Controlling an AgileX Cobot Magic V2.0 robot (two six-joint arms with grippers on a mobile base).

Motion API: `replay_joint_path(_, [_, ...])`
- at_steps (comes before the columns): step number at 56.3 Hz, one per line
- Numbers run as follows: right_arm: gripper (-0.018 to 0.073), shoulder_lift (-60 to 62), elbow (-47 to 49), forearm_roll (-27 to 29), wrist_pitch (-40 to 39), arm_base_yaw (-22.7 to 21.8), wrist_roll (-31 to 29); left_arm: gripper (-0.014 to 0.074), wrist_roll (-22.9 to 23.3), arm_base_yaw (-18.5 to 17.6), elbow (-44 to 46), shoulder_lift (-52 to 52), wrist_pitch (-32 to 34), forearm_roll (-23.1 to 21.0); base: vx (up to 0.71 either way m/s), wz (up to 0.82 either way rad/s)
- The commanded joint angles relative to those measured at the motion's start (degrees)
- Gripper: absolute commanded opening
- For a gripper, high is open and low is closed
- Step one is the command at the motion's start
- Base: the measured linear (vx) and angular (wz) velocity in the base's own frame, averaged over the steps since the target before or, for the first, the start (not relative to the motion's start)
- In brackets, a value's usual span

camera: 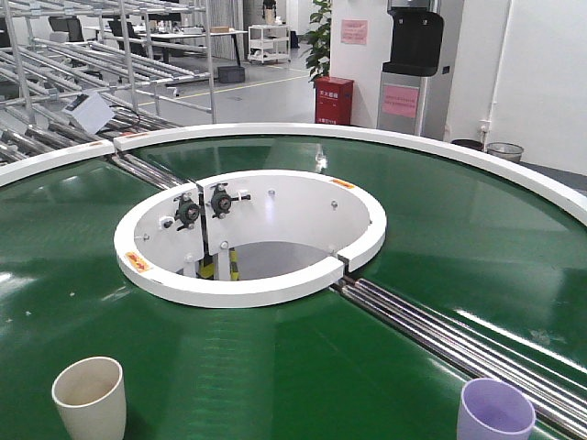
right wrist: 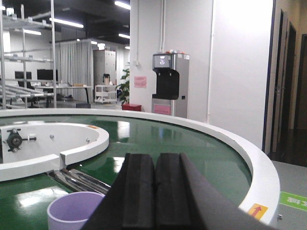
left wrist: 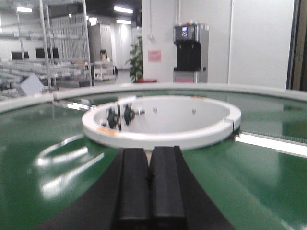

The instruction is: Grab cup from conveyor and place in blue bin

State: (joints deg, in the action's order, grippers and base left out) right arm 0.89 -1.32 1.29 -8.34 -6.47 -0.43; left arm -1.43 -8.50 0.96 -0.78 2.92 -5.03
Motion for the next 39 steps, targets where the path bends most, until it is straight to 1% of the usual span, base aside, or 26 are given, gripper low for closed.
replay_joint_path(1, [-0.0009, 0.3, 5.3, -0.4, -0.2, 0.0, 0.4, -0.0001, -1.1, -0.1, 7.1, -0.6, 4.4, 1.9, 0.0, 0.0])
replay_joint_path(5, [-0.0009, -0.9, 12.3, -1.7, 7.9, 0.0, 0.4, 0.0, -3.2, -0.1, 13.5, -0.2, -0.1, 4.4, 0.0, 0.0])
replay_joint_path(9, [-0.0009, -4.6, 21.0, -3.6, 16.2, 0.0, 0.0, 0.0, -3.4, -0.1, 20.6, 1.6, -5.8, 7.0, 0.0, 0.0])
replay_joint_path(14, [-0.0009, -10.5, 27.7, -5.7, 22.7, 0.0, 0.0, 0.0, -3.4, -0.1, 28.2, 6.8, -14.2, 9.9, 0.0, 0.0])
replay_joint_path(17, [-0.0009, -14.3, 30.9, -7.2, 25.1, 0.0, 0.0, 0.0004, -3.4, -0.1, 31.9, 10.3, -17.1, 11.4, 0.0, 0.0])
replay_joint_path(21, [-0.0009, -18.9, 32.9, -8.3, 25.6, 0.0, 0.1, 0.0008, -3.4, -0.1, 33.9, 14.7, -17.7, 12.6, 0.0, 0.0])
replay_joint_path(25, [-0.0006, -23.0, 33.2, -8.5, 25.0, 0.0, 0.4, 0.002, -3.4, -0.1, 34.0, 18.7, -17.2, 13.6, 0.0, 0.0])
replay_joint_path(30, [0.0, -27.6, 33.2, -8.4, 24.6, 0.0, 0.4, 0.0043, -3.4, -0.1, 33.8, 23.3, -17.2, 13.7, 0.0, 0.0])
replay_joint_path(35, [0.0022, -31.2, 33.2, -8.1, 23.9, 0.0, 0.4, 0.0085, -3.4, -0.1, 33.8, 27.4, -17.2, 13.7, 0.0, 0.0])
replay_joint_path(39, [0.0052, -33.4, 33.2, -8.1, 23.2, 0.0, 0.4, 0.0136, -3.4, -0.1, 33.8, 30.3, -17.2, 13.7, 0.0, 0.0])
